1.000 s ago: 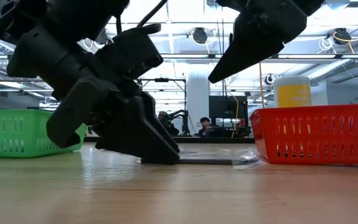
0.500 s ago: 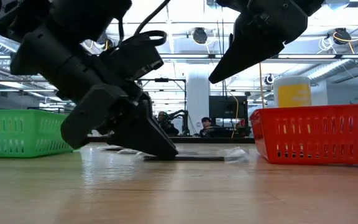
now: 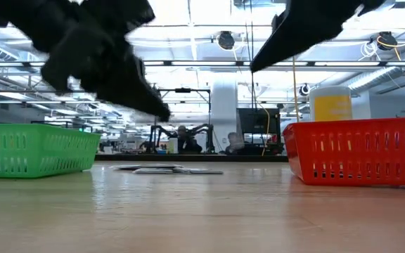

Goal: Pick & Place Travel size toiletries
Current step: Put the black comb into the red bin

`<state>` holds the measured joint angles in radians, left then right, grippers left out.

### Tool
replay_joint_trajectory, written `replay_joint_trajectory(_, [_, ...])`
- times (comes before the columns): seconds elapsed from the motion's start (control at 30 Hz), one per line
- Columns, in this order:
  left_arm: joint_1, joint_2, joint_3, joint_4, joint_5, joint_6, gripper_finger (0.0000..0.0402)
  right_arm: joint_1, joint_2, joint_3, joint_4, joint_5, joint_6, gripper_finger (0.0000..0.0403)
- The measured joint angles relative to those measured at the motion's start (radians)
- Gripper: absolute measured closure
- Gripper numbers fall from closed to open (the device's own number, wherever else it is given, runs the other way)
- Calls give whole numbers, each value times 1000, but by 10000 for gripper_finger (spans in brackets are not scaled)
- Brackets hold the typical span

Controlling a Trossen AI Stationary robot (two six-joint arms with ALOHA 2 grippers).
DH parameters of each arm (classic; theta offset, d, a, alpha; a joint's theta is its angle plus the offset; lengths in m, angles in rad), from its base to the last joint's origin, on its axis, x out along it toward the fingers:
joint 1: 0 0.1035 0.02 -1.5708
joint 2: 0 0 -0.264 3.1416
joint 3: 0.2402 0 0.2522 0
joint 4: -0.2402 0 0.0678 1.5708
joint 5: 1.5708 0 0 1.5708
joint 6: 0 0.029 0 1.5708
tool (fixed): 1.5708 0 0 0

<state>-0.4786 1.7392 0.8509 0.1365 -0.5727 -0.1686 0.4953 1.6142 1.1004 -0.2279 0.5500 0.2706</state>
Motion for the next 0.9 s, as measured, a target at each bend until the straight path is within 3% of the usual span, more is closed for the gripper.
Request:
replay_joint_trajectory(0.13, [13, -62, 2, 43, 13, 0, 400, 24, -48, 0, -25, -2, -45, 255])
replay_joint_trajectory(0.33, [76, -70, 2, 168, 174, 0, 400, 30, -46, 0, -24, -20, -273, 255])
replay_joint_trajectory(0.47, [113, -70, 2, 180, 212, -39, 400, 12, -29, 0, -22, -70, -401, 253])
replay_joint_trajectory(0.77, [146, -70, 2, 186, 267, -62, 400, -45, 4, -4, -4, -10, -616, 176])
replay_joint_trajectory(0.9, [145, -70, 2, 190, 268, -68, 398, -63, 52, -28, 56, 12, -705, 181])
